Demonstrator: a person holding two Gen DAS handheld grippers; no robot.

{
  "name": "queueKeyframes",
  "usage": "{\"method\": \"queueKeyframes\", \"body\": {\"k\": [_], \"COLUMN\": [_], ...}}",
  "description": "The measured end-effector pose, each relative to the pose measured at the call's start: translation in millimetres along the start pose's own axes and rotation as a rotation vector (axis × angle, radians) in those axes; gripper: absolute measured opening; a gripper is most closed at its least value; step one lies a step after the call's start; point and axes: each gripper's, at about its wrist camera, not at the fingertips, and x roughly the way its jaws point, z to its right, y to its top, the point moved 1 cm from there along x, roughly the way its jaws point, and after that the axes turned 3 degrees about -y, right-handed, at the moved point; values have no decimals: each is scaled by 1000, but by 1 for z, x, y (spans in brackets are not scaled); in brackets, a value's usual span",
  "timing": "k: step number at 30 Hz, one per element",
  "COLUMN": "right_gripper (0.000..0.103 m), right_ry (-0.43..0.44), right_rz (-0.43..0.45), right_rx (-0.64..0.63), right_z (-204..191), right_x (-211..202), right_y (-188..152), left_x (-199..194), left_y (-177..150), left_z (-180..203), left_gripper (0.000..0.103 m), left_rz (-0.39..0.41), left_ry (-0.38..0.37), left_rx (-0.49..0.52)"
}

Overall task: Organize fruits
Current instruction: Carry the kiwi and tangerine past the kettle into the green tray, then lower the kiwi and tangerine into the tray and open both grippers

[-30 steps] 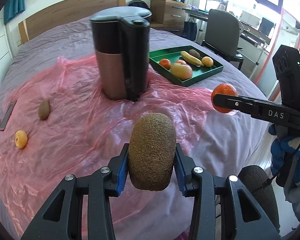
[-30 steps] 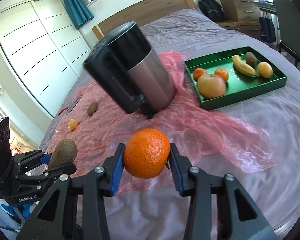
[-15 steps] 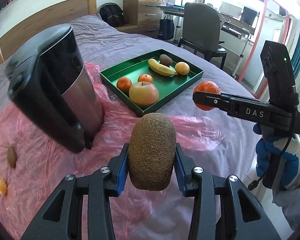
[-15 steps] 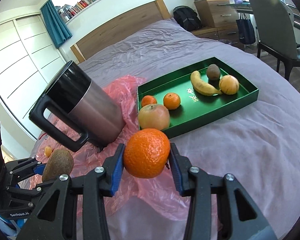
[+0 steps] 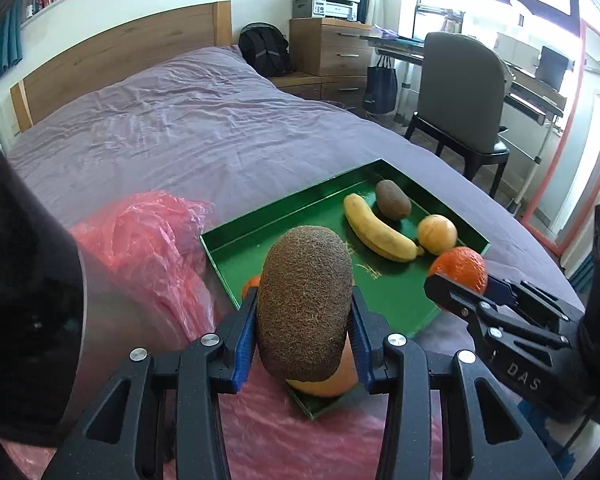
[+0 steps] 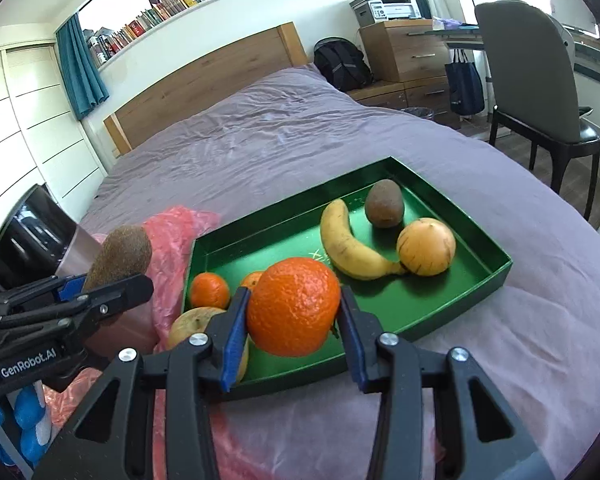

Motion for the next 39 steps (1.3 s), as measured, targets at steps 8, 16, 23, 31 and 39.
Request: {"method": "queueKeyframes", "body": {"k": [8, 16, 23, 31, 39], "right_gripper": [42, 43, 46, 48, 49], "right_ry": [-68, -105, -196, -213, -229], "right_rz": [-4, -12, -65, -80, -84], "right_rx": [19, -10, -108, -133, -140], "right_z": [13, 15, 4, 2, 1], "right_x": [52, 71, 84, 83, 83], "right_y": [-6, -8, -9, -11, -12], "left_x": [74, 111, 128, 135, 138], "left_y": [19, 15, 14, 8, 7], "left_z": [-5, -4, -13, -19, -22], "left_gripper": [36, 36, 36, 36, 36], "left_rz": [-12, -65, -121, -145, -142], "left_ry": [96, 167, 164, 166, 160], "left_rx": [-3, 46, 28, 11, -8]}}
